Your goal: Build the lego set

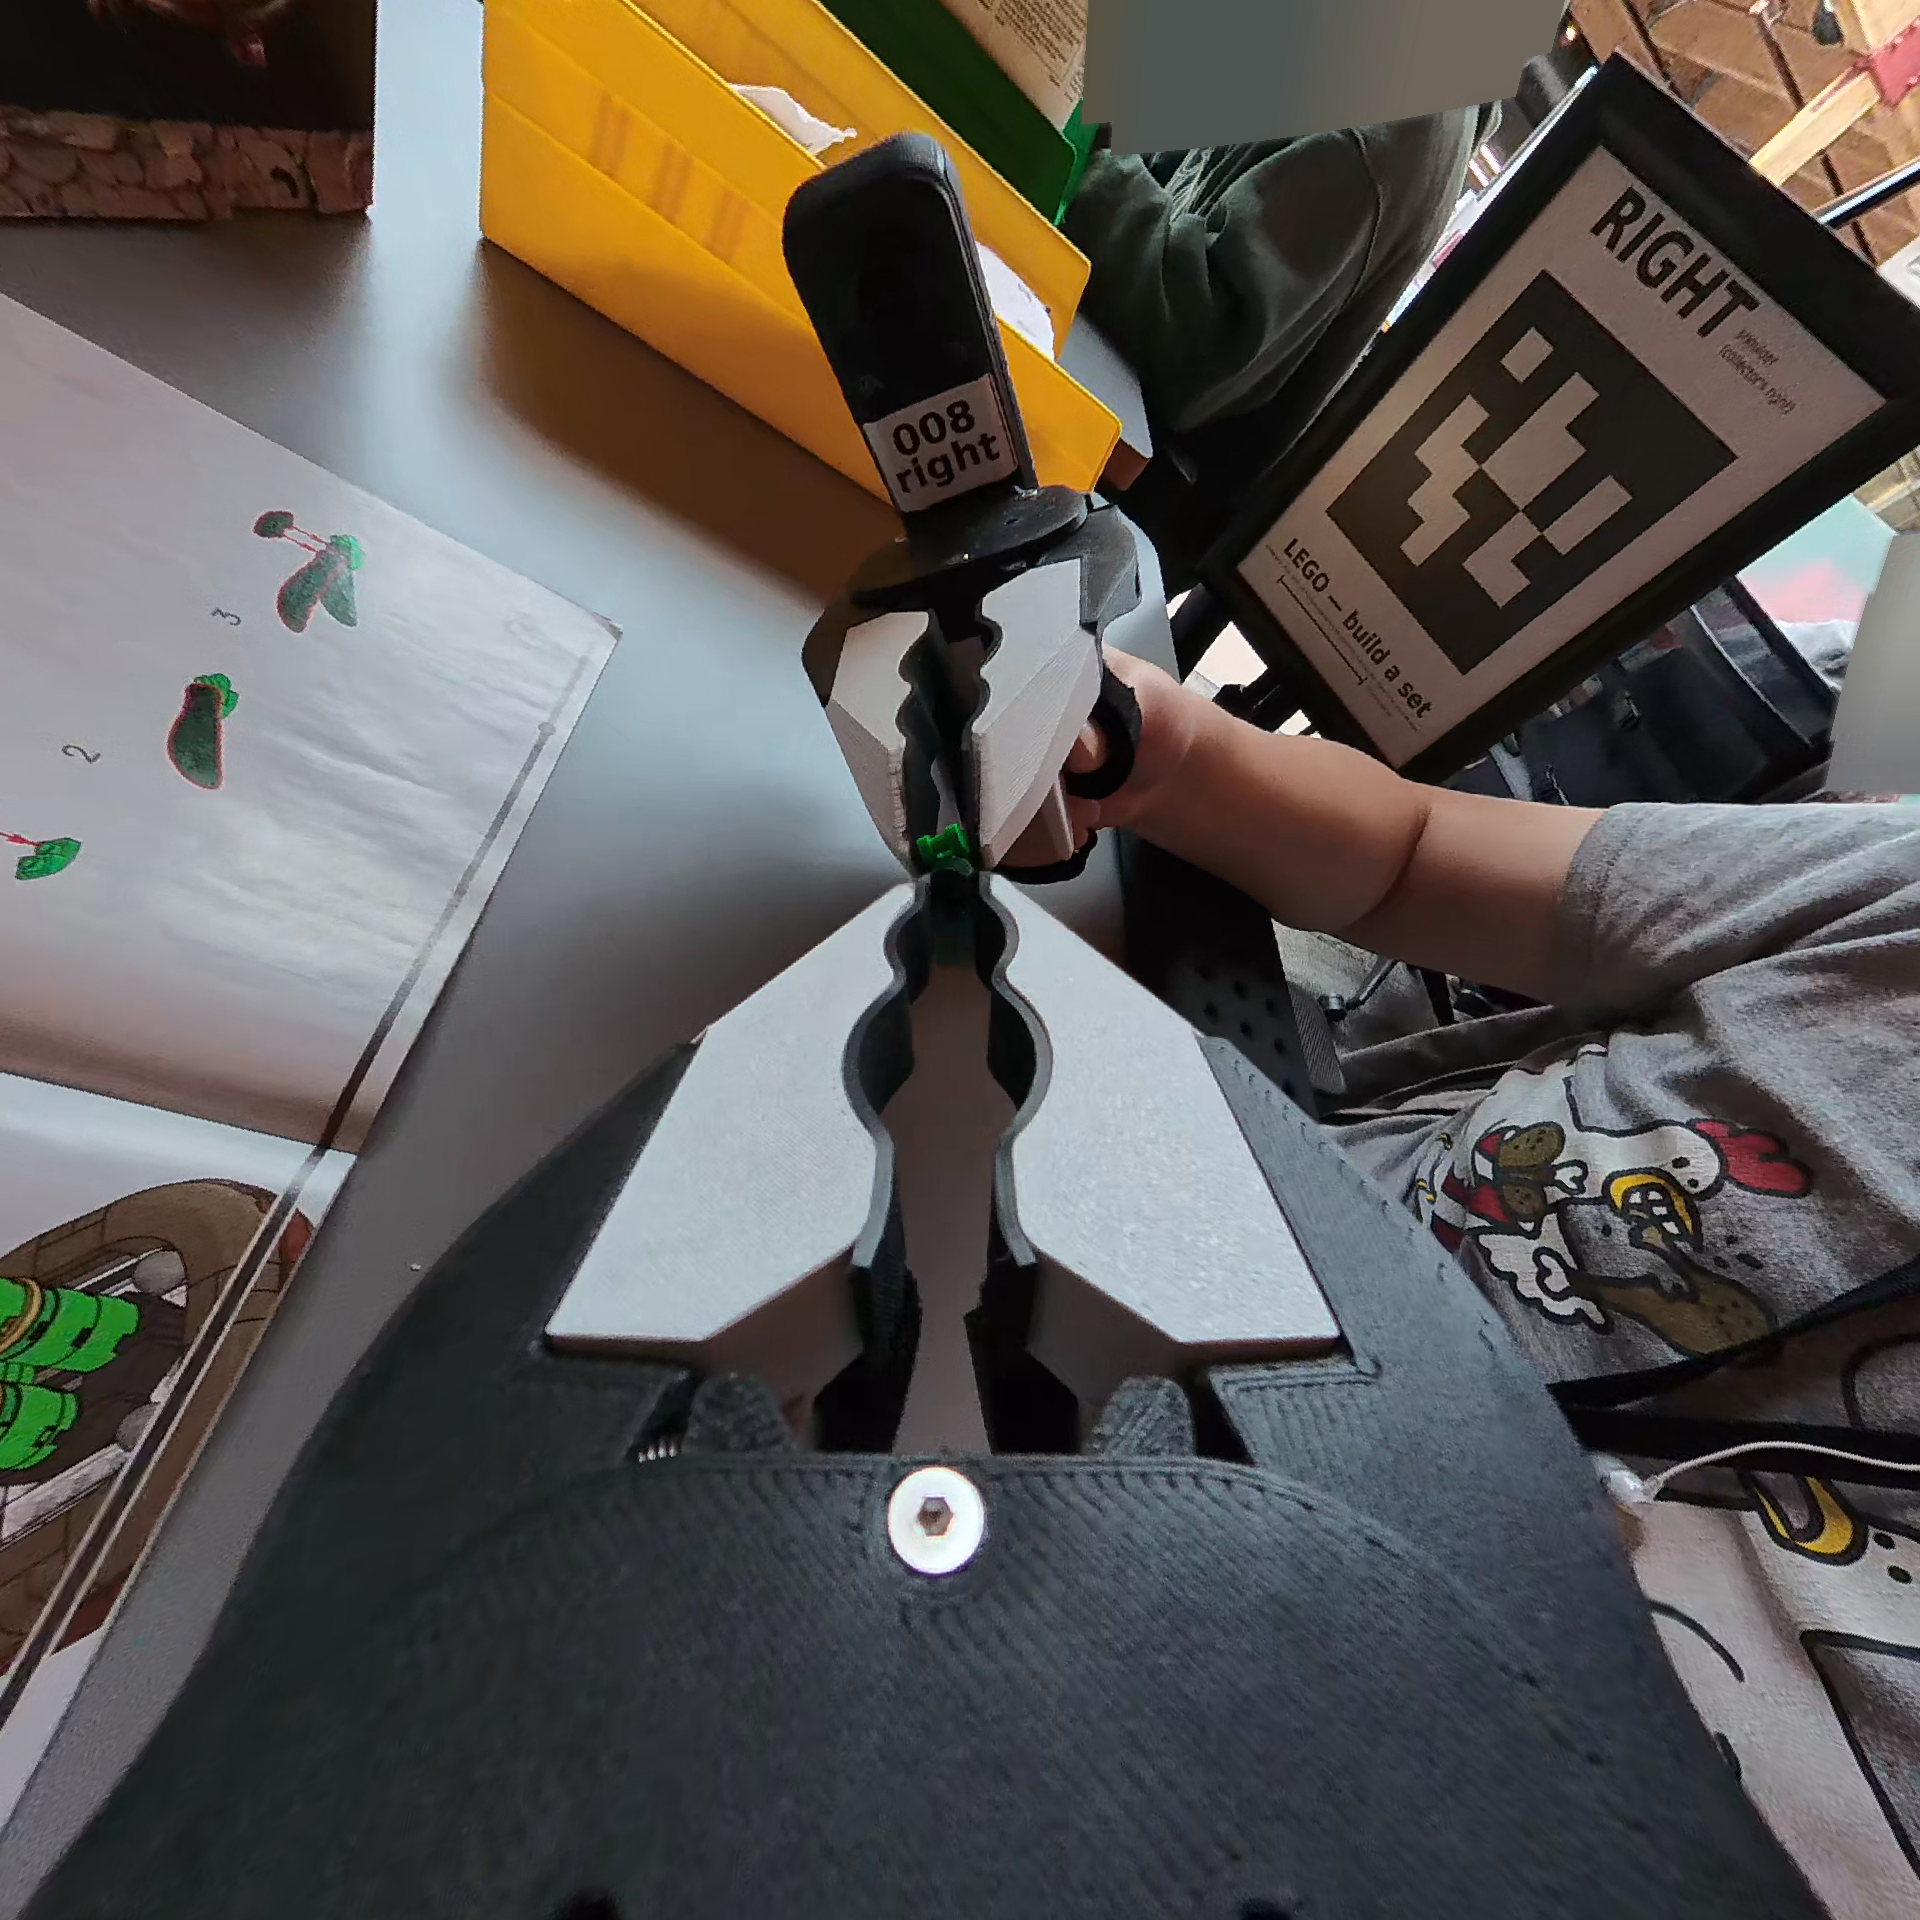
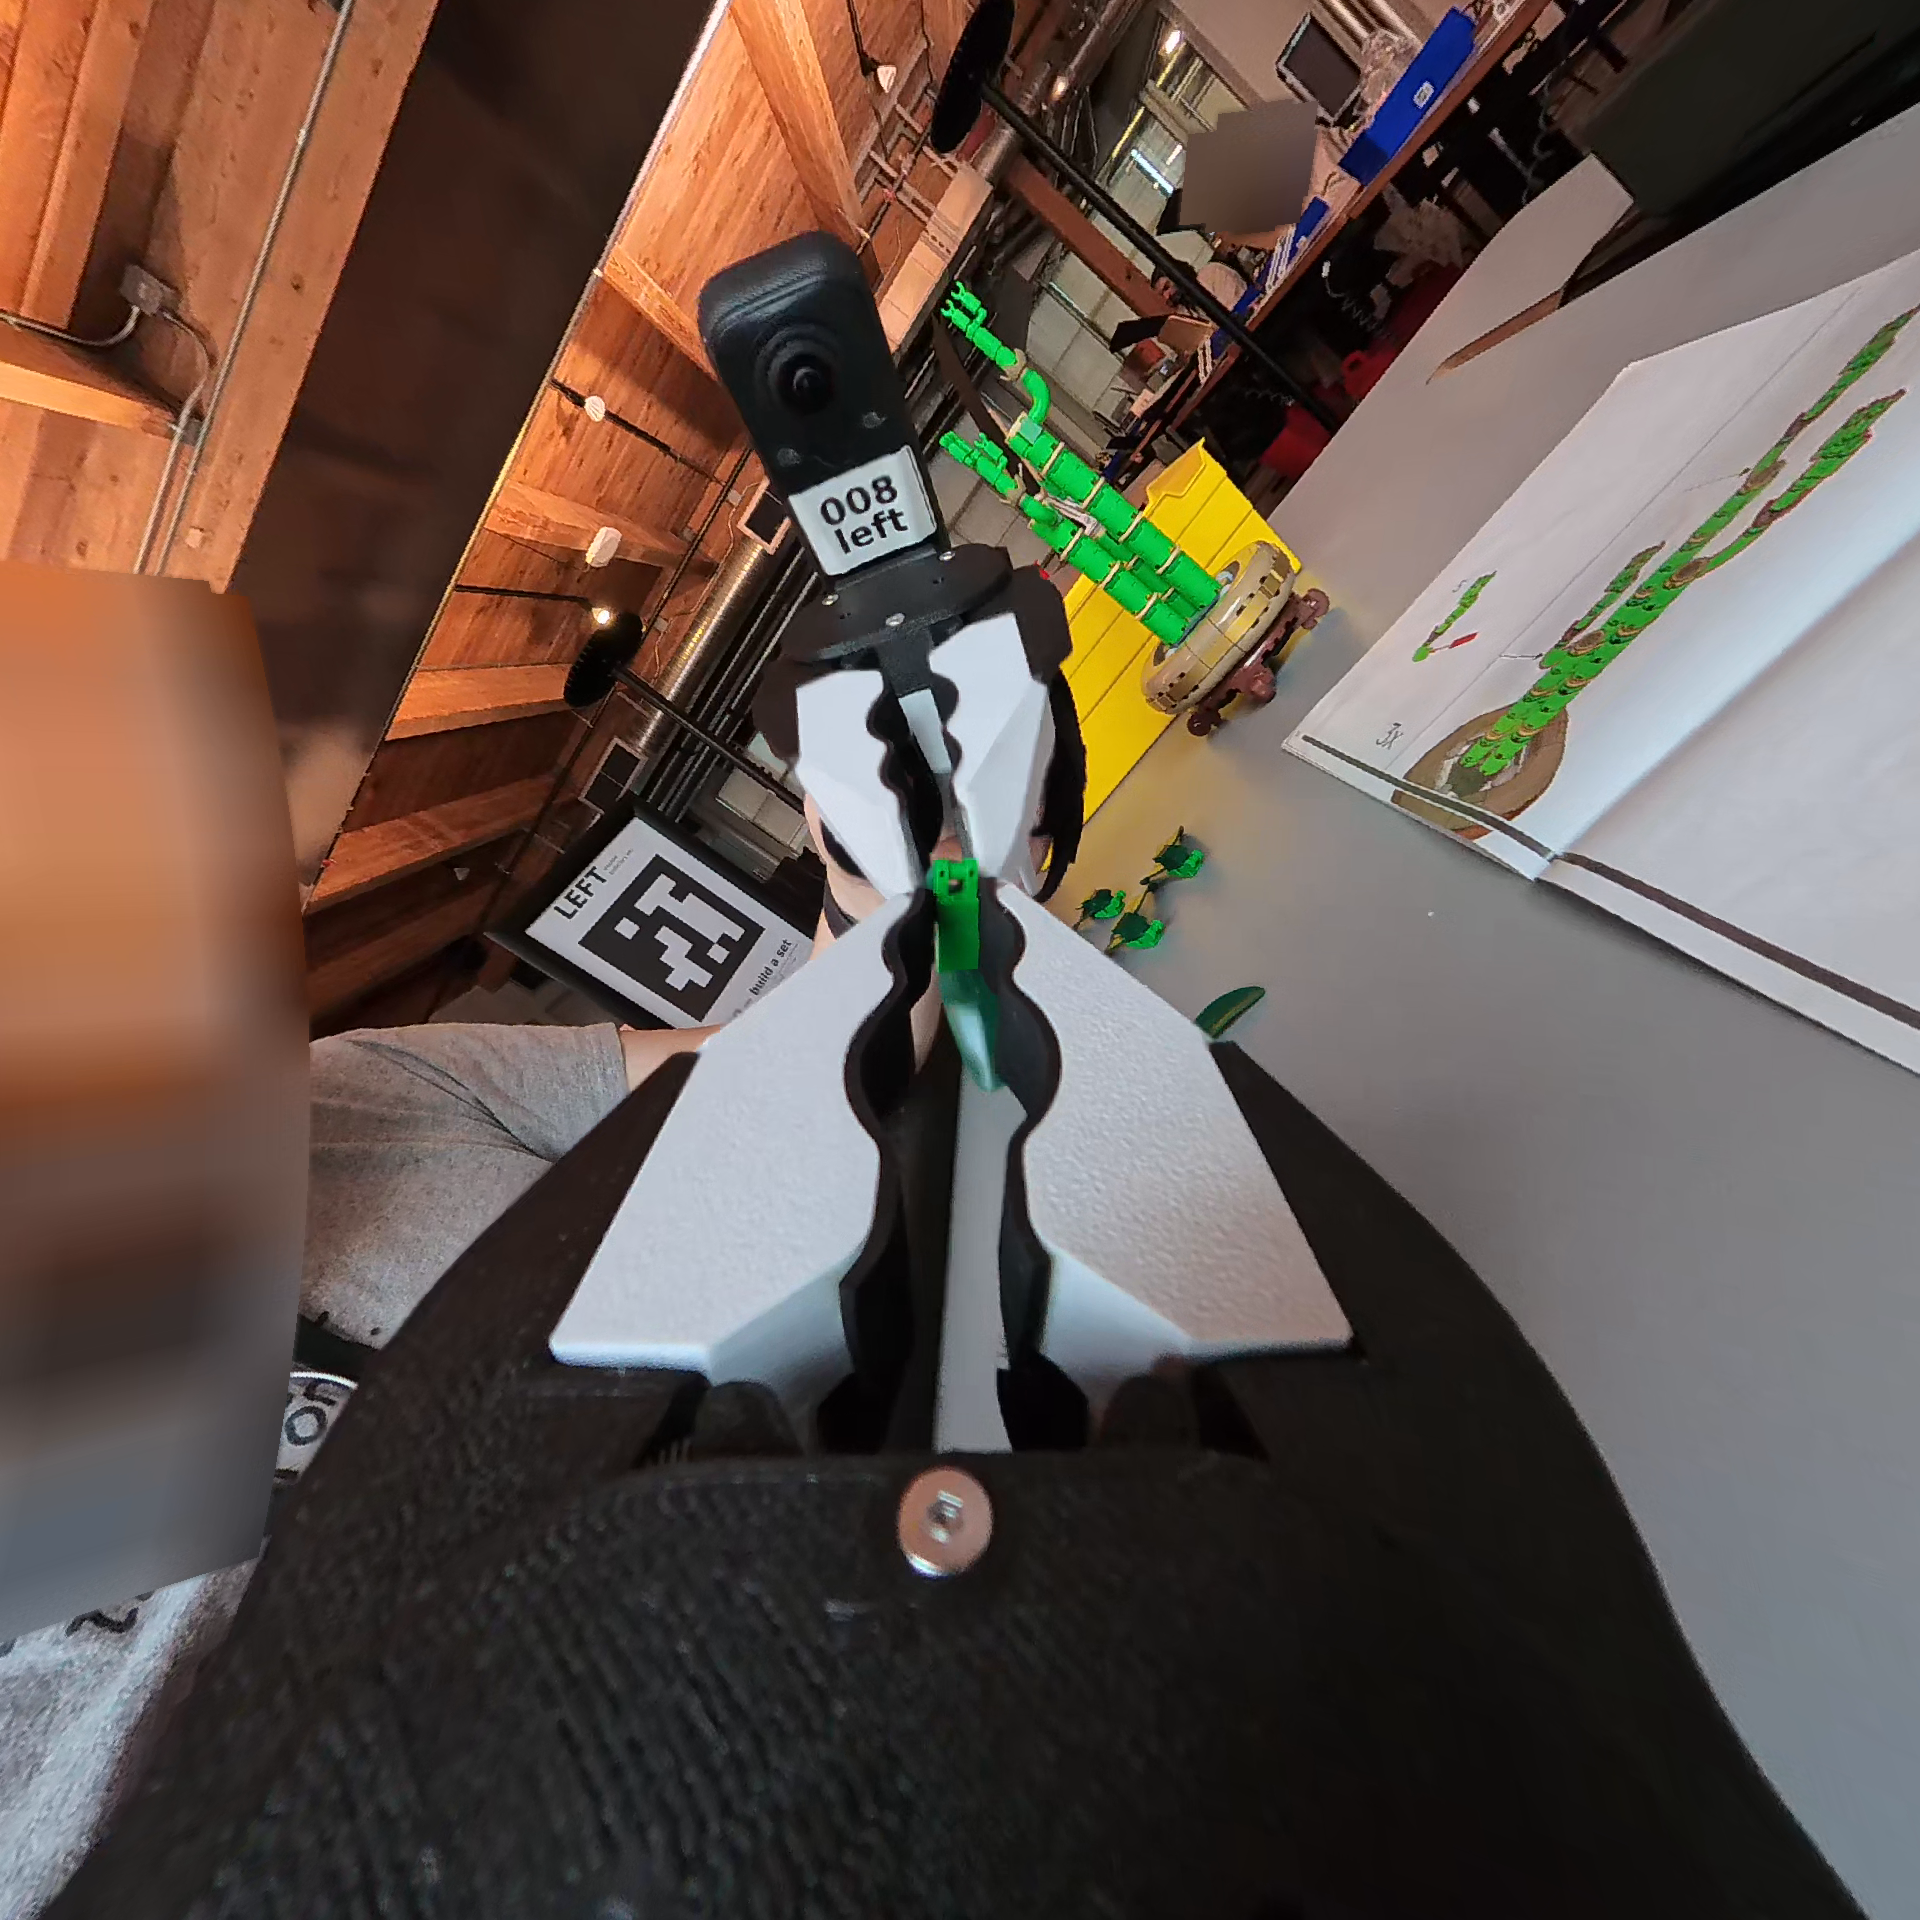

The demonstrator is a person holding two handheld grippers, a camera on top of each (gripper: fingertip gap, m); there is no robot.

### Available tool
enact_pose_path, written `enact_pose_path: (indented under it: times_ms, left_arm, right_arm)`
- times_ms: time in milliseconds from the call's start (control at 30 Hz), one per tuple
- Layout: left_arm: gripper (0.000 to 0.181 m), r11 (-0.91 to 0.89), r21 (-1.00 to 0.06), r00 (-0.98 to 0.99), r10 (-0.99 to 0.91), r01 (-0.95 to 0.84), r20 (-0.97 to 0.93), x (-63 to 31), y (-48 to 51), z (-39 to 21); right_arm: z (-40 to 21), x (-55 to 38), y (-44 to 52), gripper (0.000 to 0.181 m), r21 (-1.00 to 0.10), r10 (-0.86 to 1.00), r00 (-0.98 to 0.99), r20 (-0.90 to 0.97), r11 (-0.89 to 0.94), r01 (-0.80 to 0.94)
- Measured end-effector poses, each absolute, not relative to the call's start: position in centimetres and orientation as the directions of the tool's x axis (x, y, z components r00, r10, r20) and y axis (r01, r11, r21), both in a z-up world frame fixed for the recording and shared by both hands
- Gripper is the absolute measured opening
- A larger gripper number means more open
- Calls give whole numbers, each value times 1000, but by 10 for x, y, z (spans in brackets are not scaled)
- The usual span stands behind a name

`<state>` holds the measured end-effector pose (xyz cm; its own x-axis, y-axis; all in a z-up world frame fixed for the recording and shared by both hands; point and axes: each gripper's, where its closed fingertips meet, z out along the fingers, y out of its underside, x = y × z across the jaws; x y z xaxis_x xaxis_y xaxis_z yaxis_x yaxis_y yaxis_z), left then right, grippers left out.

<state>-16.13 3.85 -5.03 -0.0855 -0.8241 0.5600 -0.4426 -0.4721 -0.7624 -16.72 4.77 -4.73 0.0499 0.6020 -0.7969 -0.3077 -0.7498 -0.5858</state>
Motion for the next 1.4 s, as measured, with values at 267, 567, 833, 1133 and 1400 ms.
enact_pose_path:
  times_ms: [267, 567, 833, 1133, 1400]
  left_arm:
    - [6, -450, -753, -125, -815, -480, 566, -161, 29, -55]
    - [6, -478, -780, -185, -792, -405, 581, -157, 27, -42]
    - [5, -534, -768, -269, -728, -354, 630, -158, 23, -29]
    - [5, -555, -753, -253, -718, -354, 649, -158, 26, -31]
    - [5, -587, -756, -248, -717, -290, 651, -156, 32, -22]
  right_arm:
    - [-40, -161, 53, 6, -579, 605, 51, -795, -729, -365]
    - [-30, -162, 45, 6, -536, 585, -32, -810, -763, -362]
    - [-23, -162, 37, 6, -582, 623, -26, -782, -745, -326]
    - [-25, -164, 40, 6, -666, 678, 90, -729, -672, -325]
    - [-14, -163, 46, 6, -719, 724, 181, -666, -557, -416]
